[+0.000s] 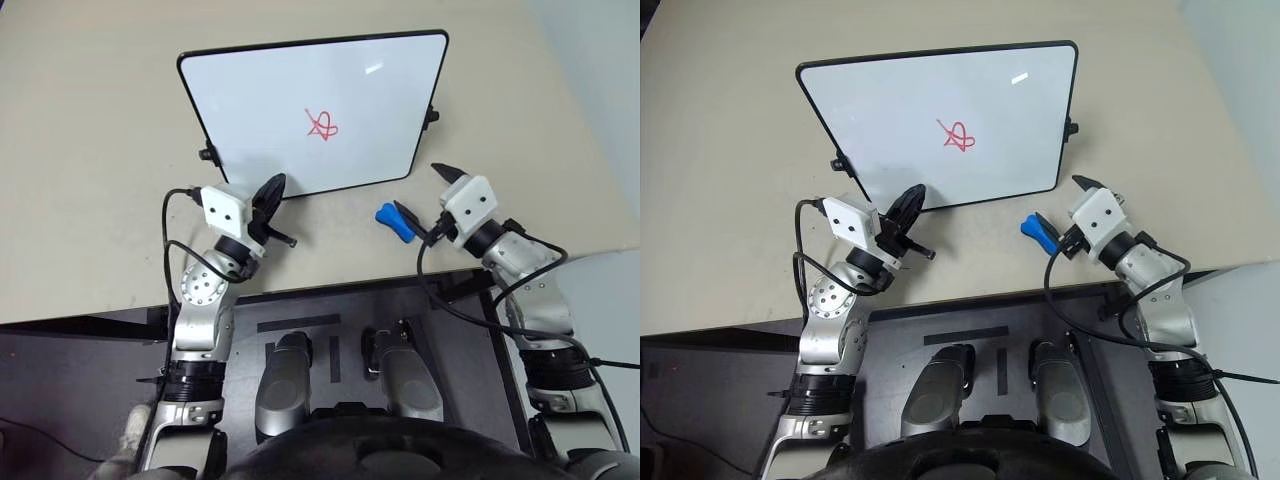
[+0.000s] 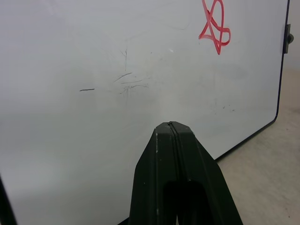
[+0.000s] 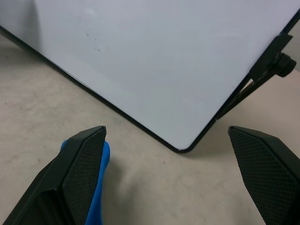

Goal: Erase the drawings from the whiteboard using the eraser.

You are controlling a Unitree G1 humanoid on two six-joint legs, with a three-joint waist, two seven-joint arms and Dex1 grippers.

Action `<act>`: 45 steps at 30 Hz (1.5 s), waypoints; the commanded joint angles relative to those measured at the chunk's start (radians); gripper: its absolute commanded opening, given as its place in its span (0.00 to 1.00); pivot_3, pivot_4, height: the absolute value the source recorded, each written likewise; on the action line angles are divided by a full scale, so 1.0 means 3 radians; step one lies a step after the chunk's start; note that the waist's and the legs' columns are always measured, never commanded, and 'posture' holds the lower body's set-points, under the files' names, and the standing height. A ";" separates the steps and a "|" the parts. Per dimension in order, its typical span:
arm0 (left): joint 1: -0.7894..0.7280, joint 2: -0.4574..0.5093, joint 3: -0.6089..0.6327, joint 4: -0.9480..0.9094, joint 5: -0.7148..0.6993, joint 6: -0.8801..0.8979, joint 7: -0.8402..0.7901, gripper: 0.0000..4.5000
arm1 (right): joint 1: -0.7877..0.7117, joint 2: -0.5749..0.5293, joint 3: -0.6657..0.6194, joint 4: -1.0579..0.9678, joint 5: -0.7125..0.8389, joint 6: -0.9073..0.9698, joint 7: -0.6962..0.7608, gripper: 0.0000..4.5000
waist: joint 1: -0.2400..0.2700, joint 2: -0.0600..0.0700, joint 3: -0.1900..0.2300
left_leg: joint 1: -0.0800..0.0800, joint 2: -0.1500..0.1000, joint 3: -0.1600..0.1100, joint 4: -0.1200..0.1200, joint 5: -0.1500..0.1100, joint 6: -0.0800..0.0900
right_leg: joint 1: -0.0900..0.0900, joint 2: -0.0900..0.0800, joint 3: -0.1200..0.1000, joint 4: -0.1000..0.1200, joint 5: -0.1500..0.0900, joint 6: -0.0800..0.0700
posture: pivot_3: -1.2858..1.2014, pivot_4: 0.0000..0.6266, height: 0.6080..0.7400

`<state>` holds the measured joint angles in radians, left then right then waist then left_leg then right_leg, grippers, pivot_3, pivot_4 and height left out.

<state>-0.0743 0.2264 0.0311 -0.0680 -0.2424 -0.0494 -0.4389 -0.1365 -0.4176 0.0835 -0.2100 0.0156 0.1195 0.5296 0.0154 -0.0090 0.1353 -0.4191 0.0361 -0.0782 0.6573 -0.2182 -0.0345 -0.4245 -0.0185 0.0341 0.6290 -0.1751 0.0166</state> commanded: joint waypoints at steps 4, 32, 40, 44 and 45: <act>-0.0117 0.0016 0.0026 -0.0047 -0.0041 -0.0014 -0.0041 0.00 | 0.0041 0.0021 -0.0010 -0.0193 -0.0007 -0.0015 -0.0056 0.98 | 0.0003 0.0000 0.0000 | -0.0001 -0.0001 -0.0001 0.0010 -0.0002 0.0004 | 0.0004 0.0000 0.0001 0.0000 -0.0001 0.0001 | 0.52 0.24 1.00; 0.0221 0.0008 0.0060 -0.0367 0.0002 0.0044 0.0084 0.00 | 0.0129 -0.0186 0.0169 -0.0438 0.0283 0.0400 0.0471 0.98 | 0.0003 0.0000 0.0000 | -0.0002 -0.0001 0.0002 0.0013 -0.0013 0.0004 | 0.0004 0.0001 0.0001 -0.0002 -0.0019 0.0031 | 0.52 0.24 1.00; 0.0263 -0.0052 0.0006 -0.0377 0.0015 0.0046 0.0117 0.00 | 0.0309 -0.0307 0.0131 -0.0785 0.0612 0.0789 0.0679 0.98 | 0.0002 0.0000 0.0000 | -0.0002 -0.0002 0.0003 0.0014 -0.0015 0.0002 | 0.0006 0.0003 0.0002 -0.0002 -0.0025 0.0040 | 0.52 0.24 1.00; 0.0240 -0.0069 -0.0020 -0.0349 0.0018 0.0037 0.0110 0.00 | 0.0290 -0.0315 0.0196 -0.0708 0.0565 0.0773 0.0667 0.98 | 0.0004 0.0000 0.0000 | -0.0002 -0.0003 0.0002 0.0017 -0.0015 0.0002 | 0.0009 0.0005 0.0002 -0.0002 -0.0026 0.0041 | 0.52 0.24 1.00; 0.0238 -0.0070 -0.0022 -0.0344 0.0017 0.0034 0.0108 0.00 | 0.0267 -0.0305 0.0206 -0.0673 0.0562 0.0774 0.0665 0.98 | 0.0003 0.0000 0.0000 | -0.0002 -0.0003 0.0002 0.0017 -0.0015 0.0002 | 0.0009 0.0005 0.0003 -0.0002 -0.0026 0.0041 | 0.52 0.24 1.00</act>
<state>0.0051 0.2095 0.0269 -0.1366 -0.2362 -0.0274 -0.4080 -0.0457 -0.5106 0.1400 -0.4025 0.1729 0.3567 0.7239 0.0164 -0.0089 0.1354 -0.4197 0.0353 -0.0777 0.6623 -0.2226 -0.0337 -0.4219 -0.0172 0.0351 0.6284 -0.1830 0.0289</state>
